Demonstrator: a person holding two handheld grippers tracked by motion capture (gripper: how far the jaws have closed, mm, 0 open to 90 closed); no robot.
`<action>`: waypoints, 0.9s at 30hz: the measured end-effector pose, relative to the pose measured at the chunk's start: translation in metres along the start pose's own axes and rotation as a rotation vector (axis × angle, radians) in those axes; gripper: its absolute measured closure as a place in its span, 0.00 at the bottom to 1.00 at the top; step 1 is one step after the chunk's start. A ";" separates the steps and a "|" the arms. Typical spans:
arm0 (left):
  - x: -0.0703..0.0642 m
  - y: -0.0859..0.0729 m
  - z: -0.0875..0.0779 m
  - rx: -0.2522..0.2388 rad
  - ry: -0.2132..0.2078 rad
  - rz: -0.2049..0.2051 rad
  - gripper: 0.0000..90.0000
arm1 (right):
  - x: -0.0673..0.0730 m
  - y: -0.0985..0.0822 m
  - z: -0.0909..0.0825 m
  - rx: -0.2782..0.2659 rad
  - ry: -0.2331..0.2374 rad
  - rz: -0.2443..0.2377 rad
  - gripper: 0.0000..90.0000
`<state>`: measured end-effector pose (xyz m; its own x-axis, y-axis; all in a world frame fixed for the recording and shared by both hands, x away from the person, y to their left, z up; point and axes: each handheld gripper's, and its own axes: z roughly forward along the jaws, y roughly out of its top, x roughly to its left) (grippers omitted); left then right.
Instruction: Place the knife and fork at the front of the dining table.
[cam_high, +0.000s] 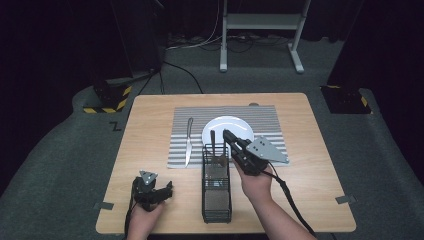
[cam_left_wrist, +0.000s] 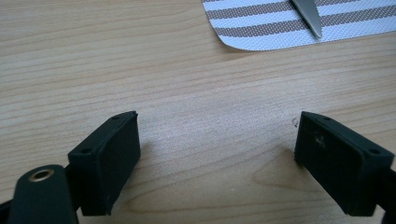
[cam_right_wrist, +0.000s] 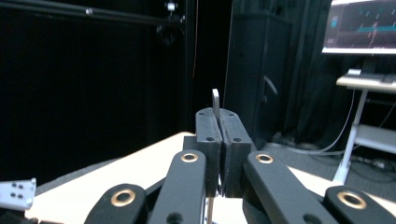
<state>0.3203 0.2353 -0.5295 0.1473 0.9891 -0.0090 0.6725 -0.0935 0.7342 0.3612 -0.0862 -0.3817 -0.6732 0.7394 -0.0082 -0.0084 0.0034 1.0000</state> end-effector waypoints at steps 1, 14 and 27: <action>0.000 0.000 0.000 0.000 0.000 0.000 0.16 | 0.000 0.002 -0.001 -0.012 -0.001 -0.003 0.98; 0.000 0.000 0.000 0.000 0.000 0.000 0.16 | 0.006 0.047 -0.036 -0.179 0.024 0.012 0.98; 0.000 0.000 0.001 0.002 -0.004 0.004 0.15 | -0.010 0.054 -0.056 -0.197 -0.050 -0.029 0.98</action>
<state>0.3210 0.2349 -0.5296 0.1526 0.9882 -0.0091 0.6731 -0.0972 0.7331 0.3262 -0.1311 -0.3273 -0.6332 0.7733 -0.0318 -0.1752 -0.1032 0.9791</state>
